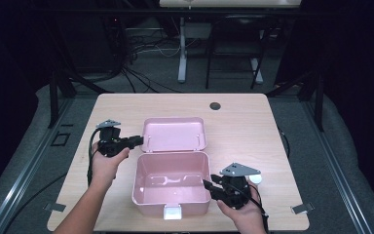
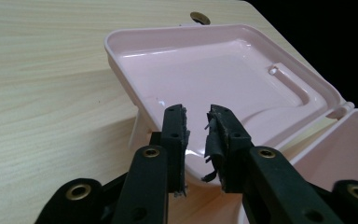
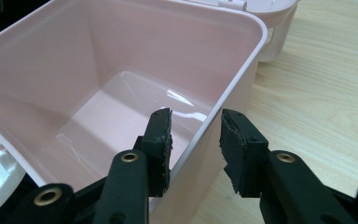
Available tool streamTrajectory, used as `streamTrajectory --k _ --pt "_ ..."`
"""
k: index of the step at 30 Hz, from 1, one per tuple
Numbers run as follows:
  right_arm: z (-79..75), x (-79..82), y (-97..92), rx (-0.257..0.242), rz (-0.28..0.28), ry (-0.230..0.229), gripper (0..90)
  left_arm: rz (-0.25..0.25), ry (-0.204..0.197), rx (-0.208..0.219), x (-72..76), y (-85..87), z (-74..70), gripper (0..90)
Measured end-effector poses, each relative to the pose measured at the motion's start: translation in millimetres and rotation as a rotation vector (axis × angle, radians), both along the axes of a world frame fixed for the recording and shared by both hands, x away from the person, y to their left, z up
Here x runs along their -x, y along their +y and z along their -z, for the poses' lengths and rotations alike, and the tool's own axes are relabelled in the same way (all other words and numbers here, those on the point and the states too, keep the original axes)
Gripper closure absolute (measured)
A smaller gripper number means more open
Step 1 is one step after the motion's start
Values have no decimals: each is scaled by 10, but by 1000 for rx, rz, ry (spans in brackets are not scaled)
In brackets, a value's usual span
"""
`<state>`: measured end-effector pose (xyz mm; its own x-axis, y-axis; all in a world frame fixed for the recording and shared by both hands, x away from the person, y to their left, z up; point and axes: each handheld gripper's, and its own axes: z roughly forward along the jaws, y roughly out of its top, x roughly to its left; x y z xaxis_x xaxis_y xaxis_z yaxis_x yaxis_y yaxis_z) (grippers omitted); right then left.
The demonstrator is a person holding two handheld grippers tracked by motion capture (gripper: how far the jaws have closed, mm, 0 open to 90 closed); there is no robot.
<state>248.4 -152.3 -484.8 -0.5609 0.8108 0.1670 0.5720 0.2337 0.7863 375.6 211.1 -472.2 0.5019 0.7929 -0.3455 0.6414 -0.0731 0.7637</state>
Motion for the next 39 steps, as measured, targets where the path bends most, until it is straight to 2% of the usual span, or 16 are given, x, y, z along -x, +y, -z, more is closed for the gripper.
streamTrajectory --k 10,13,16,18,22,26,28,39 --pt "15 -5 10 0 1 0 632 18 26 37 195 67 61 681" --pt "19 -4 14 3 -1 3 629 22 31 34 218 35 81 668" --pt "24 2 21 2 -1 4 627 23 26 53 225 28 96 658" --pt "24 2 20 0 1 9 627 41 46 67 223 12 103 653" --pt "27 6 30 5 7 12 624 56 48 43 215 -49 122 663" --pt "27 18 44 5 7 9 620 81 57 56 208 -90 130 721" --pt "26 28 45 9 6 11 621 79 42 29 217 -121 117 726" --pt "17 53 -15 18 18 8 627 91 37 43 229 -186 129 739"
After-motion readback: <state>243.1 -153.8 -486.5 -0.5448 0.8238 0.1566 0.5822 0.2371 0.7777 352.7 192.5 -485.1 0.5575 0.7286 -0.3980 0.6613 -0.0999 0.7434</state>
